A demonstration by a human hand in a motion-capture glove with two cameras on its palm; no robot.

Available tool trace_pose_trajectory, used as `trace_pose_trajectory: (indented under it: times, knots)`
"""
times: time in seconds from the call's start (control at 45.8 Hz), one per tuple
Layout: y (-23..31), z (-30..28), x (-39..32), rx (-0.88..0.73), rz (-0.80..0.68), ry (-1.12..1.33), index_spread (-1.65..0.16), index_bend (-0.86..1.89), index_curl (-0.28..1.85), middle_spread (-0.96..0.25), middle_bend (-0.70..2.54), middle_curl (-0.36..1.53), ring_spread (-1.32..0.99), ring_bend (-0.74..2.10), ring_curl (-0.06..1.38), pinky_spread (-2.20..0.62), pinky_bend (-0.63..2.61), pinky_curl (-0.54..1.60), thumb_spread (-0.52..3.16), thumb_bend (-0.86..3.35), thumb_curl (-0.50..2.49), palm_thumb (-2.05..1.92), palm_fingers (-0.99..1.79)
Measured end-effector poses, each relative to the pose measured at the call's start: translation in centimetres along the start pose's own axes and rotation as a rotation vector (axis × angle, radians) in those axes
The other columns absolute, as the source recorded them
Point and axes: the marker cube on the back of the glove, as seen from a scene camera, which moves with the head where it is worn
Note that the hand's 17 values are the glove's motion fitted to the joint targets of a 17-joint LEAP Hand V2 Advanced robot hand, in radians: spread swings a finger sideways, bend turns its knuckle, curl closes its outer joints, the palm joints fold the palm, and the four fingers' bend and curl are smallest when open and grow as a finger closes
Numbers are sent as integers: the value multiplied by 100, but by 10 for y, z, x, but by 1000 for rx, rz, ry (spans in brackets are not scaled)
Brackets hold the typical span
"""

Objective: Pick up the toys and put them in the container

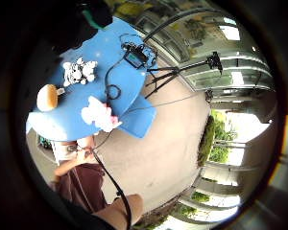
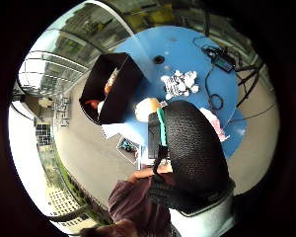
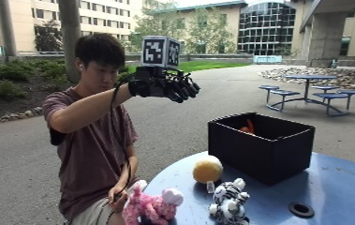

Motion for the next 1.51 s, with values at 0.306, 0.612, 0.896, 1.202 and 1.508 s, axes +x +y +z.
trace_pose_trajectory:
  times: [0.306, 0.612, 0.896, 1.202, 1.508]
  knots:
    - [5, 12, 55, 8, 104, -15, -21, 10, 6, -3, 21, 13, -7, 47, 14, -2, 79, 26, 117, -1, 9, -2, 0]
    - [15, 25, 99, 18, 179, -27, -23, 12, 12, -4, 23, 22, -9, 54, 18, -2, 83, 30, 137, -3, 15, -4, -5]
    - [24, 55, 115, 29, 178, -67, -23, 12, 16, -4, 22, 28, -9, 57, 20, -2, 85, 32, 140, -3, 17, -4, -6]
    - [35, 114, 134, 7, 175, -140, -22, 10, 16, -2, 25, 32, -8, 64, 23, -2, 90, 34, 136, -4, 19, -5, -6]
    - [48, 177, 134, 90, 134, -264, -18, 16, 19, -2, 26, 36, -11, 77, 27, -3, 93, 34, 134, -2, 22, -2, 11]
